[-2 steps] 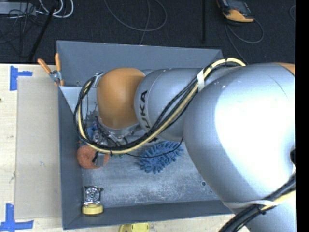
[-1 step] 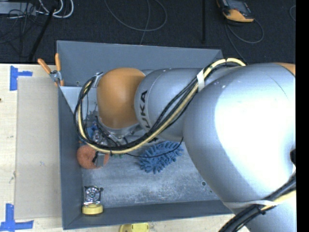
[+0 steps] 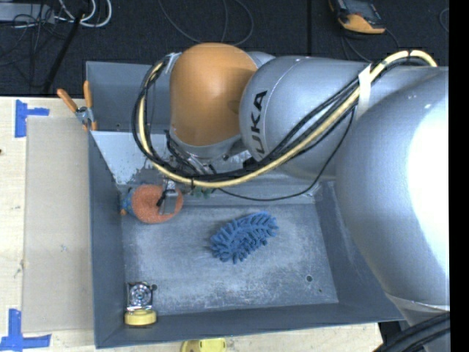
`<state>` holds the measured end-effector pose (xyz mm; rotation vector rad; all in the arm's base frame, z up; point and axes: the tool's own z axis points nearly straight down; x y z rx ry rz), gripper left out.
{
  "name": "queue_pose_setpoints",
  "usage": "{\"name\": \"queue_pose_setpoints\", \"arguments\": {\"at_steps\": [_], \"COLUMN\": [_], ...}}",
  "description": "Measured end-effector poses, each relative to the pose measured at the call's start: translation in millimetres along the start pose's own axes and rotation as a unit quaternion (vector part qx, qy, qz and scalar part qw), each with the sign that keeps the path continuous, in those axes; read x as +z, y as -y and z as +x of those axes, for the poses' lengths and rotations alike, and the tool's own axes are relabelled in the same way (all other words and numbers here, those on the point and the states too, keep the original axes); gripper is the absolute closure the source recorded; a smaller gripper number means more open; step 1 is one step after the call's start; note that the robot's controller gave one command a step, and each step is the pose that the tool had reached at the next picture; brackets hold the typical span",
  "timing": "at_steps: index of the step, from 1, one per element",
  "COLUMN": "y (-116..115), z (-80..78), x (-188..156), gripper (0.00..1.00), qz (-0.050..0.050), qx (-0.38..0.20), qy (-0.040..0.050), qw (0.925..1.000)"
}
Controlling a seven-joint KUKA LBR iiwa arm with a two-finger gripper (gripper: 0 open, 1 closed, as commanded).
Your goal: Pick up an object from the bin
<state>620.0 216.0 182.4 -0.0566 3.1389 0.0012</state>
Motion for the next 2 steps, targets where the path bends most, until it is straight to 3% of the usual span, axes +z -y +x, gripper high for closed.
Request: {"name": "queue_pose_setpoints", "arguments": {"at_steps": [1, 2], "y": [0, -2], "z": [0.0, 8.7], "x": [0, -58], "gripper": [1.0, 1.0], "qz": [0.0, 0.001], "qx": [0.0, -0.007], "qy": [0.0, -0.0027], "qw": [1.0, 1.0]}}
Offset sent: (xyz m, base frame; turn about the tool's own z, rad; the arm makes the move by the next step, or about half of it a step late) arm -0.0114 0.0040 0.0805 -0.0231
